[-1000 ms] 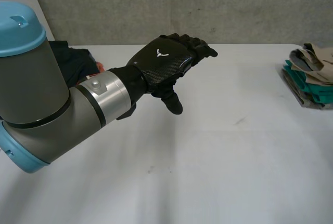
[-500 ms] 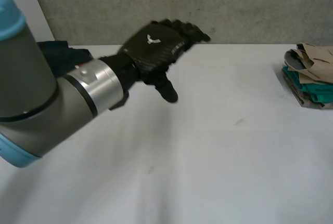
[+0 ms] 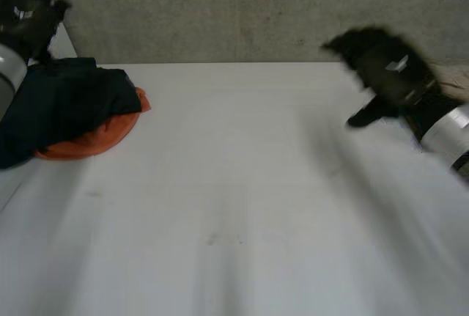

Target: Fold the laundry.

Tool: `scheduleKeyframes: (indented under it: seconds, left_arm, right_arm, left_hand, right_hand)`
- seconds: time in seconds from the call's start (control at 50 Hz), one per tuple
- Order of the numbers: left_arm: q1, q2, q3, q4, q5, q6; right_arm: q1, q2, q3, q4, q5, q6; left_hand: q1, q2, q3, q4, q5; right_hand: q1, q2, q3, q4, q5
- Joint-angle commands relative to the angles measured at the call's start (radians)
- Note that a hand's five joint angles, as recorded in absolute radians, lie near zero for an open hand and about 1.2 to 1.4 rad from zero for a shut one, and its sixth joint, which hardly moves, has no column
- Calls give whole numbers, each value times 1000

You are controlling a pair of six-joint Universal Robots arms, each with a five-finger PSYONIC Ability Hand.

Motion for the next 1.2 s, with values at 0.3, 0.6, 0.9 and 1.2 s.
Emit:
scheduleKeyframes:
  seconds: [0.3, 0.6, 0.9, 1.2]
  left_arm:
    - [120, -550, 350, -18, 73, 295]
    - [86, -409, 203, 97, 6, 225]
    - [147, -454, 187, -38, 59, 277]
    - [126, -548, 316, 11, -15, 361]
  right_arm:
    - [106, 134, 134, 84, 124, -164]
    - [102, 122, 137, 83, 129, -155]
    - [105, 125, 142, 79, 124, -153]
    - [102, 130, 145, 78, 126, -153]
  left_hand:
    - [1065, 1058, 1051, 1057, 1038]
    - [1202, 1195, 1187, 1194, 1175]
    - [134, 126, 119, 126, 106]
    - [1202, 1195, 1187, 1194, 1175]
  right_hand:
    - [-65, -44, -42, -40, -48]
    - [-65, -44, -42, -40, -48]
    - [-65, -44, -42, -40, -48]
    - [-65, -44, -42, -40, -48]
